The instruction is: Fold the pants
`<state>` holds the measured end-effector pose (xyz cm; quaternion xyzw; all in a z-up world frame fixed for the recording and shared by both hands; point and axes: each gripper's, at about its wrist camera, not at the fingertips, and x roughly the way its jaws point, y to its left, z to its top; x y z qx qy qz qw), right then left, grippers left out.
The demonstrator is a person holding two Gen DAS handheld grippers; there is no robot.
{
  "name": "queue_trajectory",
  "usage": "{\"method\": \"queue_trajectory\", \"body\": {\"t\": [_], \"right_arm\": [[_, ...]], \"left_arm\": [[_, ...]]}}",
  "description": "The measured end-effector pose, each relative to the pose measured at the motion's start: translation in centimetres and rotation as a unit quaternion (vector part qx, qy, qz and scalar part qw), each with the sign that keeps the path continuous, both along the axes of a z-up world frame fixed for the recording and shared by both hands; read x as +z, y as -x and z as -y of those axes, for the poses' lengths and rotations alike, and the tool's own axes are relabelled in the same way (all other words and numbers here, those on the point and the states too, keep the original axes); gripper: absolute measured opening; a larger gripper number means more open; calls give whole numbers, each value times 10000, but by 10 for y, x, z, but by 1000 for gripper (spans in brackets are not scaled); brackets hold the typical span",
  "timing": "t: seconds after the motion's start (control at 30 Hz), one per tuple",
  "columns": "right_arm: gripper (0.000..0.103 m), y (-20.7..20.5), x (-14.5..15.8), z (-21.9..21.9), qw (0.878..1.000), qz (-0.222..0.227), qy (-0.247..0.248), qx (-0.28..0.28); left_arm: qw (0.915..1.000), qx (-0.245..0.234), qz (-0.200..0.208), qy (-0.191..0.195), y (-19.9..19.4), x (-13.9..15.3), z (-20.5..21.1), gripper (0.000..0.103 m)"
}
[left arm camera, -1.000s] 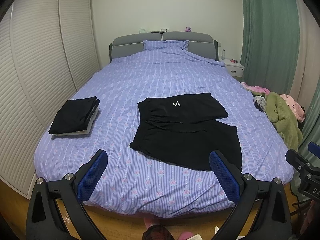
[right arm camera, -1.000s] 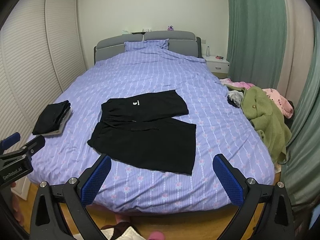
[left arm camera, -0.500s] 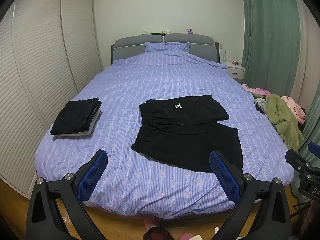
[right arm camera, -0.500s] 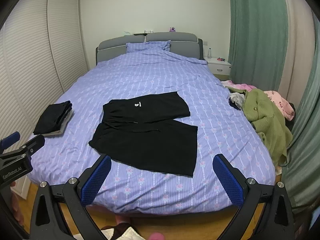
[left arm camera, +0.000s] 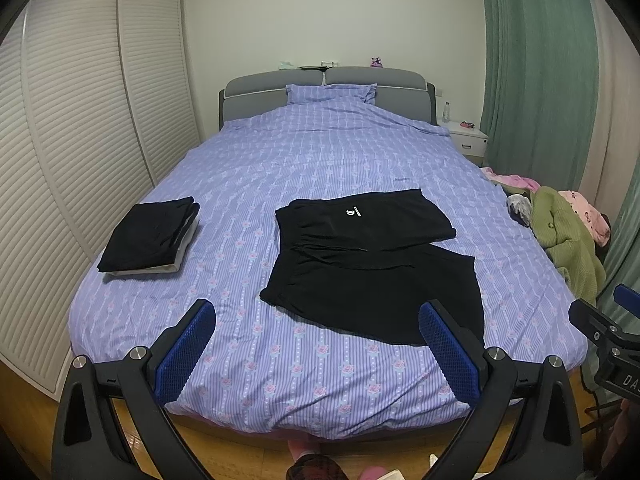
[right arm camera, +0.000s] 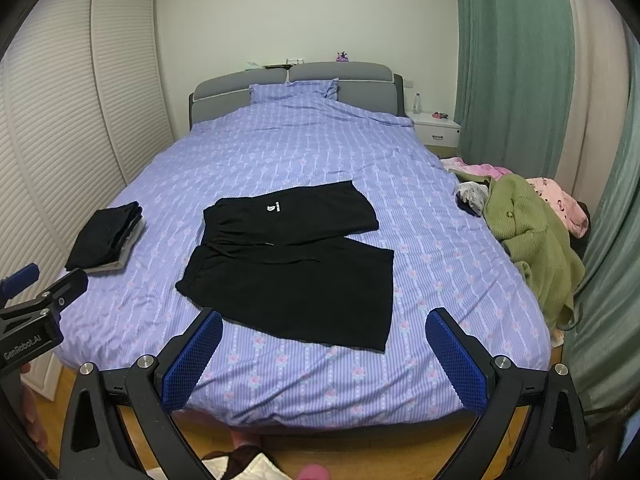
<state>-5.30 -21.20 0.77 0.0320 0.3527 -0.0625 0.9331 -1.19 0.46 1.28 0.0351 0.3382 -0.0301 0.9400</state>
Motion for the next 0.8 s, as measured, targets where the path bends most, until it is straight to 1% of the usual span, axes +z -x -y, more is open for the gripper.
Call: {"method": "queue_trajectory", "body": {"t": [0.27,0.47,0.7,0.8], "right_arm": [[103,-4,-3,0,10000,-52,-12,-14],[103,-13,-8,-3,9998,-203,-21,-10],[103,-34,-21,-7,9990,-423,-56,-92],[103,-52,-38,-10,9985,-500,-120,-194]], "left_arm": [[10000,-26,-33,-2,-4,-1,0,103],[9999,-36,-150,15,-13,-9,-5,103],[9996,-48,-277,-73,-41,-24,-17,103],[9994,-53,-290,-163,-60,-36,-24,103]]}}
